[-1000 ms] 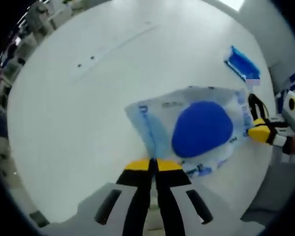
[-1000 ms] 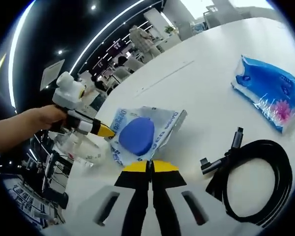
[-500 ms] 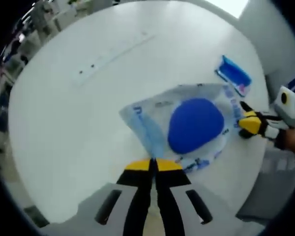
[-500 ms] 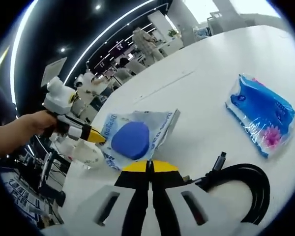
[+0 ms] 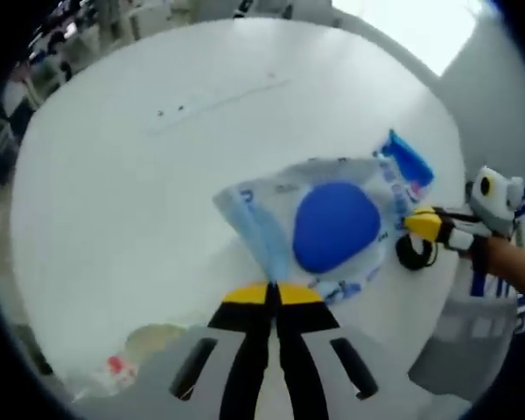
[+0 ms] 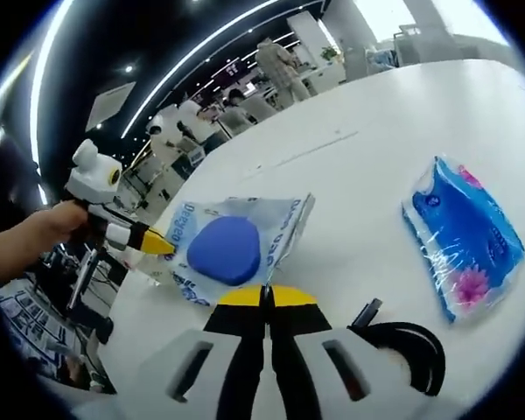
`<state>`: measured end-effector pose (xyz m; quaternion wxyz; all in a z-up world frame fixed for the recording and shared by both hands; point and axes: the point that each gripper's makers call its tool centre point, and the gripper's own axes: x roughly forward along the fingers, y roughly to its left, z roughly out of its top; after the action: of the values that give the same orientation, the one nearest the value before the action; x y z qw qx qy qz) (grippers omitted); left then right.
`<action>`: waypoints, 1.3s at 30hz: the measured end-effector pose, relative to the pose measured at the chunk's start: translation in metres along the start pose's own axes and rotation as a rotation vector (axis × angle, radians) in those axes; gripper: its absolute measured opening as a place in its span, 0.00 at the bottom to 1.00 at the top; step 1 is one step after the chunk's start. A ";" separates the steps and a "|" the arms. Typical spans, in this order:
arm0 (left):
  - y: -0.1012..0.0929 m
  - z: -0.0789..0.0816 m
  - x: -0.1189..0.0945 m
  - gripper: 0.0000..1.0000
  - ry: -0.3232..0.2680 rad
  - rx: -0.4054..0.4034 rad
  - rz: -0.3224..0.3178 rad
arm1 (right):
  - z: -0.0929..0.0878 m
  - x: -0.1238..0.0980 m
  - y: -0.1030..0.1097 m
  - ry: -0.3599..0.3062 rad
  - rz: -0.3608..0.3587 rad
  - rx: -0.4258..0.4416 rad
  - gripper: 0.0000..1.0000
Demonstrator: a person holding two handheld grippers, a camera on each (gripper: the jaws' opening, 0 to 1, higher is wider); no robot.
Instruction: Arrange the tabletop items into an orderly group along one side of the table until the central work area is clear of visible clutter.
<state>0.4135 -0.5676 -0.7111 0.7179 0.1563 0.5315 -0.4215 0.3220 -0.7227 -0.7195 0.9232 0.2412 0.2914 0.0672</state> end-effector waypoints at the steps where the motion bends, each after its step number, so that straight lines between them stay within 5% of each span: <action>1: -0.001 -0.001 -0.001 0.00 -0.011 -0.013 0.000 | 0.001 0.001 0.000 0.008 0.007 -0.011 0.00; 8: -0.013 -0.005 -0.009 0.00 -0.106 -0.144 -0.041 | 0.006 0.005 -0.005 0.038 0.032 -0.084 0.00; 17: -0.011 -0.014 -0.012 0.00 -0.238 -0.262 -0.015 | 0.007 0.009 -0.002 0.079 0.063 -0.156 0.00; 39: 0.001 -0.057 0.013 0.00 -0.317 -0.371 0.080 | -0.009 0.024 0.003 0.123 0.053 -0.308 0.00</action>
<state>0.3791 -0.5343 -0.7445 0.8249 -0.0255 0.4737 -0.3074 0.3362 -0.7097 -0.7364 0.9276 0.1000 0.3271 0.1499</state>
